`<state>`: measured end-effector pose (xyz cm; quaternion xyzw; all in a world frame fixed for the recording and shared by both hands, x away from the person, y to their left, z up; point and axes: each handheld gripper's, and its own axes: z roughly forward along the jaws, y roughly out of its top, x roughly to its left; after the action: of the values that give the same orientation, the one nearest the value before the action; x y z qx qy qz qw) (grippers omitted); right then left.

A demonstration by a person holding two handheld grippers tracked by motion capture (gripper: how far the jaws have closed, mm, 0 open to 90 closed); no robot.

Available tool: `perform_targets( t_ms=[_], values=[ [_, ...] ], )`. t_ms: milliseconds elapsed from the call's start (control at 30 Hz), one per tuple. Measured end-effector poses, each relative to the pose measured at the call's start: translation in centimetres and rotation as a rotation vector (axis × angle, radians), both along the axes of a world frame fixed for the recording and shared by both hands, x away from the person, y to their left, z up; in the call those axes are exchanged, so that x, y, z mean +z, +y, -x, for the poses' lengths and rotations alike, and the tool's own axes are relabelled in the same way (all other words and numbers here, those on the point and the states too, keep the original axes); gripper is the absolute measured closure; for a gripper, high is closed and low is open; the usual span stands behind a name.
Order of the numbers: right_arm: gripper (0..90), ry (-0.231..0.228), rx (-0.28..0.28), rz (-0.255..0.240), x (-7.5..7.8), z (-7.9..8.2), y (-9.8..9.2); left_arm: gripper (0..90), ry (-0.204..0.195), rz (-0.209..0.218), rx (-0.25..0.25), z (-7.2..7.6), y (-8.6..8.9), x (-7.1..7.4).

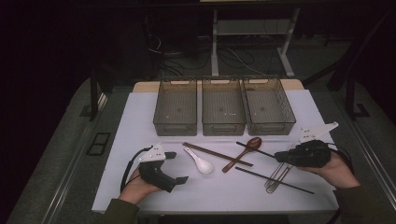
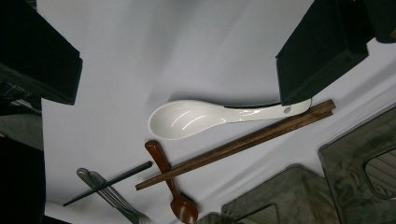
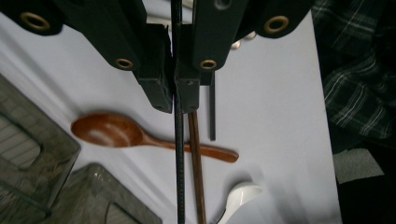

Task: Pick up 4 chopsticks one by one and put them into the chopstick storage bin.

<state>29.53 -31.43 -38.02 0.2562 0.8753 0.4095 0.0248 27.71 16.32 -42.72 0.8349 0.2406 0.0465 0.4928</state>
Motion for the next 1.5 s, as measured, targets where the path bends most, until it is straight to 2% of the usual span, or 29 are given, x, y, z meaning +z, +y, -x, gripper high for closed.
perform_targets(
  t_ms=[433,800,1000,1500],
  values=[
    [84.9,-0.024,-0.048,-0.044,1.2,-1.7,2.2,0.0,0.000,-0.002,-0.007,0.0,-0.1,0.0],
    [84.9,-0.019,-0.127,-0.060,2.4,-3.5,4.2,0.0,-0.005,0.004,-0.004,0.0,0.1,0.1],
    [84.9,-0.021,-0.153,-0.078,3.0,-4.5,5.9,0.0,-0.006,0.008,-0.006,0.0,0.1,0.1],
    [84.9,-0.007,-0.174,-0.080,4.4,-7.3,10.8,0.0,-0.006,0.017,-0.011,0.1,0.0,0.2]
  ],
)
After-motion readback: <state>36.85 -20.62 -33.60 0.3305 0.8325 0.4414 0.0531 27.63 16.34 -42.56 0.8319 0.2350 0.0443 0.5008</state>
